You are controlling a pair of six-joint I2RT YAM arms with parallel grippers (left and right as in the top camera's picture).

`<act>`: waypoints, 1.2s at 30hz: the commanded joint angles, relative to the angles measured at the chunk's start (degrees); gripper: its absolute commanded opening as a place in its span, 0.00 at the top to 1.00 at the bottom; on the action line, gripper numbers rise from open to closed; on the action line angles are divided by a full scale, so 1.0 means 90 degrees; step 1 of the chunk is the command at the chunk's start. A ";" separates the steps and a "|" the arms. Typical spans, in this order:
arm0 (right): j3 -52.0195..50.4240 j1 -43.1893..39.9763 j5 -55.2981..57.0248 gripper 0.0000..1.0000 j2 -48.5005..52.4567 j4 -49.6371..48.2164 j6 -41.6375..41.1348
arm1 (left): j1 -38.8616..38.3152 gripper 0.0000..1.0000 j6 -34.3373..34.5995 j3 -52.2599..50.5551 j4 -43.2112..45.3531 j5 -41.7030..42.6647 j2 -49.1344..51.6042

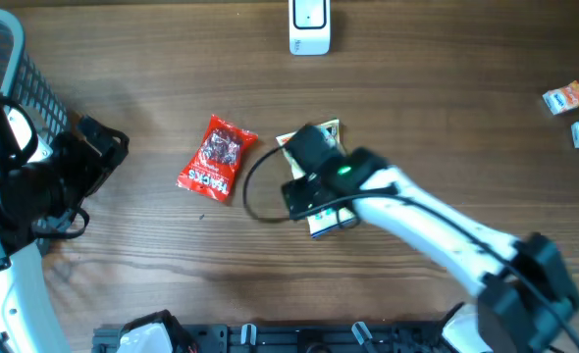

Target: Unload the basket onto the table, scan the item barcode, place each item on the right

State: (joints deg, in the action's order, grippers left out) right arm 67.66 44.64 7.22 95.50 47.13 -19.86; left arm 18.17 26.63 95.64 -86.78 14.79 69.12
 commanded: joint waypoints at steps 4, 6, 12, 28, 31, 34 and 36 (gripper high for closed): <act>0.0029 0.0631 0.2198 0.01 0.1100 0.0007 -0.0350 | 0.0041 0.00 -0.0102 0.0024 0.0015 -0.0036 0.0000; 0.0029 0.0707 0.2203 0.00 0.1212 -0.0005 -0.0325 | 0.0041 0.00 -0.0102 0.0024 0.0015 -0.0036 0.0000; 0.0029 0.0852 0.2191 0.00 0.1212 -0.0522 0.0005 | 0.0041 0.00 -0.0102 0.0024 0.0015 -0.0036 0.0000; 0.0029 0.1163 0.3400 0.09 0.2271 -0.0804 0.0158 | 0.0041 0.00 -0.0102 0.0024 0.0015 -0.0036 0.0000; 0.0029 0.1163 0.3776 0.25 0.2271 -0.0801 0.0158 | 0.0041 0.00 -0.0102 0.0024 0.0015 -0.0036 0.0000; 0.0029 0.1156 0.3929 0.42 0.2271 -0.0818 0.0155 | 0.0041 0.00 -0.0102 0.0024 0.0015 -0.0036 0.0000; 0.0029 0.1110 0.3929 0.49 0.2271 -0.0831 0.0151 | 0.0041 0.00 -0.0102 0.0024 0.0015 -0.0036 0.0000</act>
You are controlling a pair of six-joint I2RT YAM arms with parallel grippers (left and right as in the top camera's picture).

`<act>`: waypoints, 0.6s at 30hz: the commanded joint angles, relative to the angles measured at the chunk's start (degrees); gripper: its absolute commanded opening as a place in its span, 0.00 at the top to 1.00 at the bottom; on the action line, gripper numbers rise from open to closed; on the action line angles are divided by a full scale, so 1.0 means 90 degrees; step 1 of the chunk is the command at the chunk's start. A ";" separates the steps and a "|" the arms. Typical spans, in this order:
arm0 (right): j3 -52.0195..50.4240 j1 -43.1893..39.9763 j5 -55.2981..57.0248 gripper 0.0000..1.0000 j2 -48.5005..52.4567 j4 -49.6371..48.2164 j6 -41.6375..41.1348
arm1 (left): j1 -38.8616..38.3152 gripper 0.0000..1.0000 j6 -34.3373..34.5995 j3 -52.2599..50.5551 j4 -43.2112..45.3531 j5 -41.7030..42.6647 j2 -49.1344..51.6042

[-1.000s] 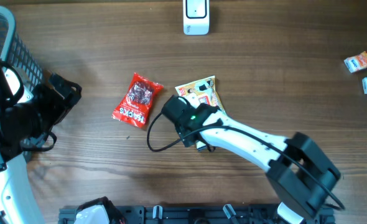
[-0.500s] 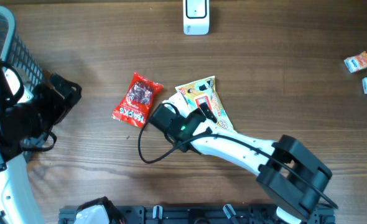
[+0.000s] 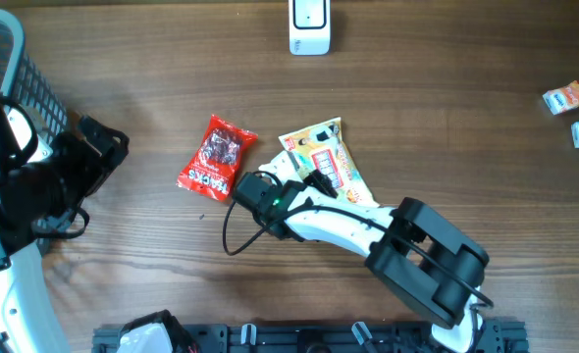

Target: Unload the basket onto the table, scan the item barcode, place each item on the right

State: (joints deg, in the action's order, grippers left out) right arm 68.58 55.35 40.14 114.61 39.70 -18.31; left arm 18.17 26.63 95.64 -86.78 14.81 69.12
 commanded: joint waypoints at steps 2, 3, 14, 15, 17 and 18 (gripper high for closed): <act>-0.0073 -0.0136 0.0214 0.65 0.0148 0.0015 -0.0185 | 0.0041 0.00 -0.0102 0.0024 0.0015 -0.0039 0.0000; -0.0073 -0.0153 0.0126 0.75 0.0148 0.0015 -0.0182 | 0.0041 0.00 -0.0102 0.0024 0.0015 -0.0039 0.0000; 0.1433 -0.0160 -0.0226 0.96 0.0024 0.1263 -0.0707 | 0.0041 0.00 -0.0102 0.0024 0.0015 -0.0039 0.0000; 0.1712 -0.0170 -0.0573 0.95 -0.0075 0.1387 -0.0741 | 0.0041 0.00 -0.0102 0.0024 0.0015 -0.0039 0.0000; 0.2079 -0.0265 -0.1117 0.96 -0.0257 0.1549 -0.0843 | 0.0041 0.00 -0.0102 0.0024 0.0015 -0.0039 0.0000; 0.2203 -0.0340 -0.1452 0.96 -0.0369 0.1562 -0.0838 | 0.0041 0.00 -0.0102 0.0024 0.0015 -0.0039 0.0000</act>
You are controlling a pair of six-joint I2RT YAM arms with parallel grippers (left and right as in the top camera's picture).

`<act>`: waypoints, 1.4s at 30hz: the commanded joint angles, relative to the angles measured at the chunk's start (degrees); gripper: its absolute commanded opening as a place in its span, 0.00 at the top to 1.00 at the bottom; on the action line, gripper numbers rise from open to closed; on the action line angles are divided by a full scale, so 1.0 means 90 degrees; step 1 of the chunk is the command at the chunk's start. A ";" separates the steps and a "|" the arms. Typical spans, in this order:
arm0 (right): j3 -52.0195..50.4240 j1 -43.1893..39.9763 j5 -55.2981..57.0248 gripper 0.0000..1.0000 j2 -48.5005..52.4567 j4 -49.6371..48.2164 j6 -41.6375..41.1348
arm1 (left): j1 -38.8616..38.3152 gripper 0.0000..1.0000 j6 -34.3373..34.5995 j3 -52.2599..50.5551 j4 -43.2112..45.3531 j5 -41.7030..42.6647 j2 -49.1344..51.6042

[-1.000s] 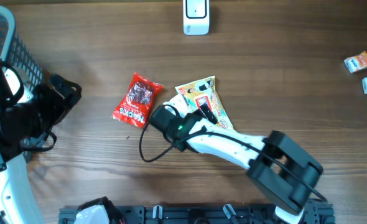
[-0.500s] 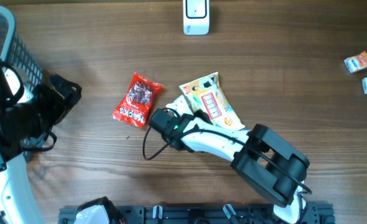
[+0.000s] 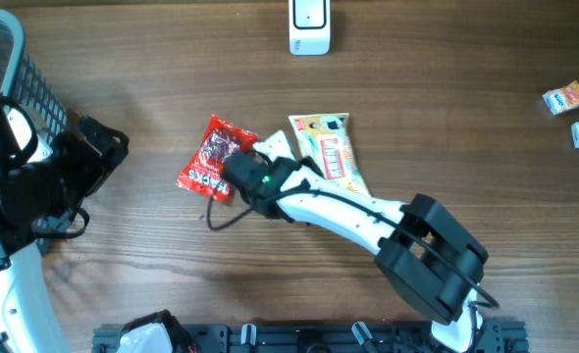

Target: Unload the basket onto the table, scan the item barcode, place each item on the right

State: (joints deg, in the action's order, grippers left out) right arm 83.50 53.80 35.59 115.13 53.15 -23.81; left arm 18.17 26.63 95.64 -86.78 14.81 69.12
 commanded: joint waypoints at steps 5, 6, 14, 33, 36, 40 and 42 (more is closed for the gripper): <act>0.0721 -0.0969 -0.3092 0.96 -0.1477 0.0039 -0.0226 | 0.0041 0.00 -0.0102 0.0024 0.0015 -0.0039 0.0000; 0.0721 -0.1134 -0.3432 0.96 -0.1659 0.0051 -0.0199 | 0.0041 0.00 -0.0102 0.0024 0.0015 -0.0039 0.0000; 0.0403 -0.2718 -0.5547 0.96 -0.2251 0.0425 0.0323 | 0.0041 0.00 -0.0102 0.0024 0.0015 -0.0039 0.0000; -0.0658 -0.0945 -0.3696 0.00 -0.0452 -0.0969 0.0022 | 0.0041 0.00 -0.0102 0.0024 0.0015 -0.0039 0.0000; -0.0653 -0.0867 -0.4294 0.01 -0.0459 -0.1025 0.0170 | 0.0041 0.00 -0.0102 0.0024 0.0015 -0.0039 0.0000; -0.0517 -0.0119 -0.2647 0.00 -0.0459 -0.0801 0.0668 | 0.0041 0.00 -0.0102 0.0024 0.0015 -0.0039 0.0000; -0.0471 0.0274 -0.2025 0.00 -0.0459 -0.0901 0.0663 | 0.0041 0.00 -0.0102 0.0024 0.0015 -0.0039 0.0000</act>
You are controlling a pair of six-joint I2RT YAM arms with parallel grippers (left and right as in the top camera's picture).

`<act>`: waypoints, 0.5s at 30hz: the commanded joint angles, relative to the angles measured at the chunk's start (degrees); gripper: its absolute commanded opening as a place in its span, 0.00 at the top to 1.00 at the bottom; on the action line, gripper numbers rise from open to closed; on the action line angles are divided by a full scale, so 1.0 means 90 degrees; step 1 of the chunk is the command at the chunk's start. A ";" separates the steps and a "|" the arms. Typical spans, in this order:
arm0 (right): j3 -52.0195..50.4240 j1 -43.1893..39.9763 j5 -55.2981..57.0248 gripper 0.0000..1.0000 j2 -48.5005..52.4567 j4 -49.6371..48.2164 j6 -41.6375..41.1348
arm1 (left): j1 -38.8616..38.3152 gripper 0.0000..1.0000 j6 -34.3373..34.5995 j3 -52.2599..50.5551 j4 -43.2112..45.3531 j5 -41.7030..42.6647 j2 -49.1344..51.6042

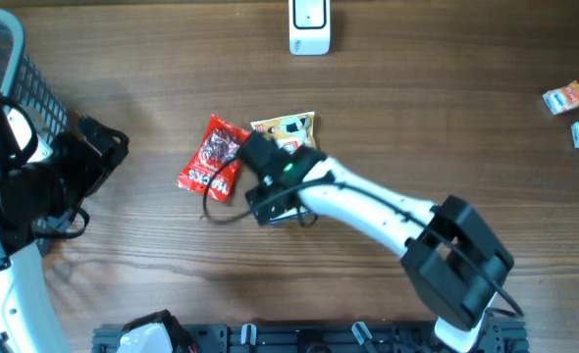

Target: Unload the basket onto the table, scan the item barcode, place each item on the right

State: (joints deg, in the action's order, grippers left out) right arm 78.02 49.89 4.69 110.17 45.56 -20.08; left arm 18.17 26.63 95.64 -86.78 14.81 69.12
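Note:
In the overhead view a yellow snack packet lies at the table's middle, mostly covered by my right arm. Only its upper end shows. My right gripper sits over the packet's left side, right beside a red candy packet. Its fingers are hidden under the wrist, so I cannot tell whether they grip the yellow packet. The white barcode scanner stands at the far edge, above the packets. My left gripper rests far to the left, away from both packets, its jaws unreadable.
A dark mesh basket stands at the far left behind the left arm. Two small boxes, one orange and one teal, lie at the far right. A black cable loops off the right wrist toward the front.
The yellow packet has shifted left and slightly farther back, now close to the red packet. My right wrist has swung from its left side to lie over it. The left arm is unchanged.
First my right gripper covered the yellow packet at the middle. Then it lay in front and to the left of the packet, which showed tilted. Then it was between the two packets with the yellow one straighter. Now the packet lies farther left under the wrist.

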 commanded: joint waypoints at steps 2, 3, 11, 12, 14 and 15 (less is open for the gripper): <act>0.0138 0.0998 0.1868 0.00 0.0112 -0.0340 0.0223 | 0.0041 0.00 -0.0102 0.0024 0.0015 -0.0039 0.0000; 0.0134 0.1069 0.2033 0.00 0.0121 -0.0457 0.0219 | 0.0041 0.00 -0.0102 0.0024 0.0015 -0.0039 0.0000; 0.0134 0.1073 0.3087 0.00 0.0954 -0.1100 0.0406 | 0.0041 0.00 -0.0102 0.0024 0.0015 -0.0039 0.0000; 0.0134 0.1073 0.3240 0.00 0.0979 -0.1161 0.0401 | 0.0041 0.00 -0.0102 0.0024 0.0015 -0.0039 0.0000; 0.0134 0.1001 0.3623 0.00 0.1003 -0.1331 0.0403 | 0.0041 0.00 -0.0102 0.0024 0.0015 -0.0039 0.0000; 0.0134 0.0916 0.3752 0.00 0.1035 -0.1416 0.0403 | 0.0041 0.00 -0.0102 0.0024 0.0015 -0.0039 0.0000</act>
State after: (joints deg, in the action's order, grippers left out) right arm 78.24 59.53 31.81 118.39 34.00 -17.32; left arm 18.17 26.63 95.64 -86.78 14.81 69.12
